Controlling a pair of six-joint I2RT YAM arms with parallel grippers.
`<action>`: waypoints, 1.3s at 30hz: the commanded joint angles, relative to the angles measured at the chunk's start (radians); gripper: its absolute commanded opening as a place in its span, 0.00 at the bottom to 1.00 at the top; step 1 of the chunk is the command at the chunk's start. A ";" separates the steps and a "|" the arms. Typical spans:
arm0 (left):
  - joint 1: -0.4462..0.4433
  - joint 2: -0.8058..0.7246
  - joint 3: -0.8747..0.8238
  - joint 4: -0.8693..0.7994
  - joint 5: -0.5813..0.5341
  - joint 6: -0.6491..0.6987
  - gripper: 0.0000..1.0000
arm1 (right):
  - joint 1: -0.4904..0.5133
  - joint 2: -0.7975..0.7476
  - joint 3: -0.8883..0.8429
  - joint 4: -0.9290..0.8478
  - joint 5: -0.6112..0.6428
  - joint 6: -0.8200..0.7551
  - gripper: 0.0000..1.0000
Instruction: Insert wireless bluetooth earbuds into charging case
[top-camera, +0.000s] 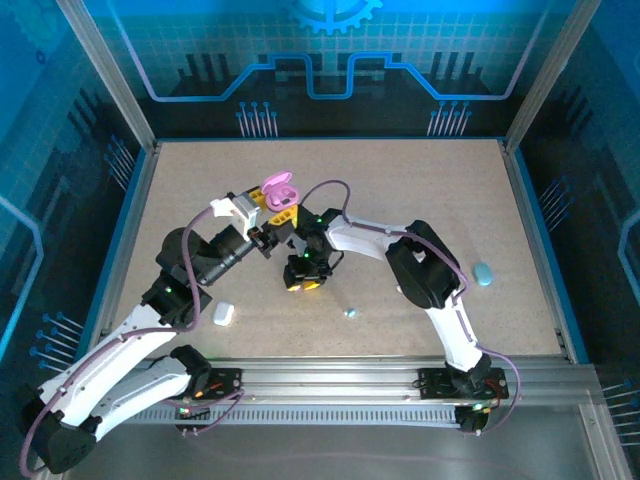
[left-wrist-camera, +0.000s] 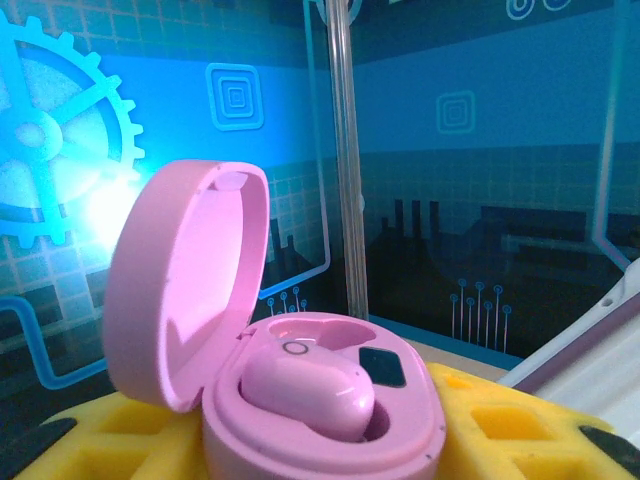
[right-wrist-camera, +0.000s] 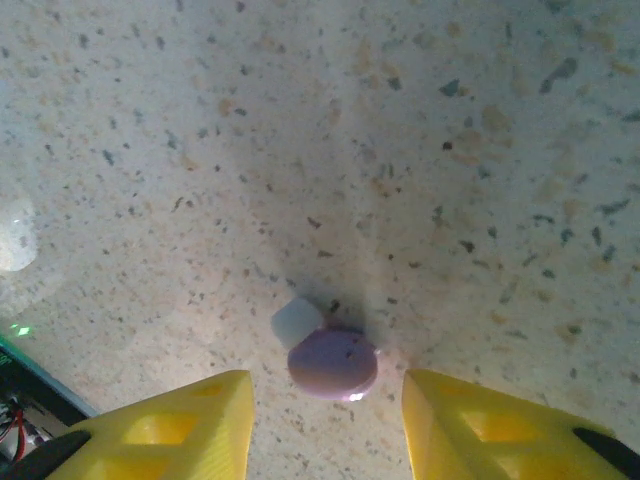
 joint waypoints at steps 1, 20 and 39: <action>0.006 -0.004 0.040 0.040 0.002 0.012 0.46 | 0.016 0.028 0.043 -0.018 -0.018 0.010 0.43; 0.005 0.009 0.049 0.037 0.005 0.015 0.46 | 0.042 0.127 0.201 -0.114 0.066 -0.054 0.37; 0.005 0.012 0.050 0.038 0.005 0.009 0.46 | 0.087 0.094 0.232 -0.237 0.229 -0.168 0.25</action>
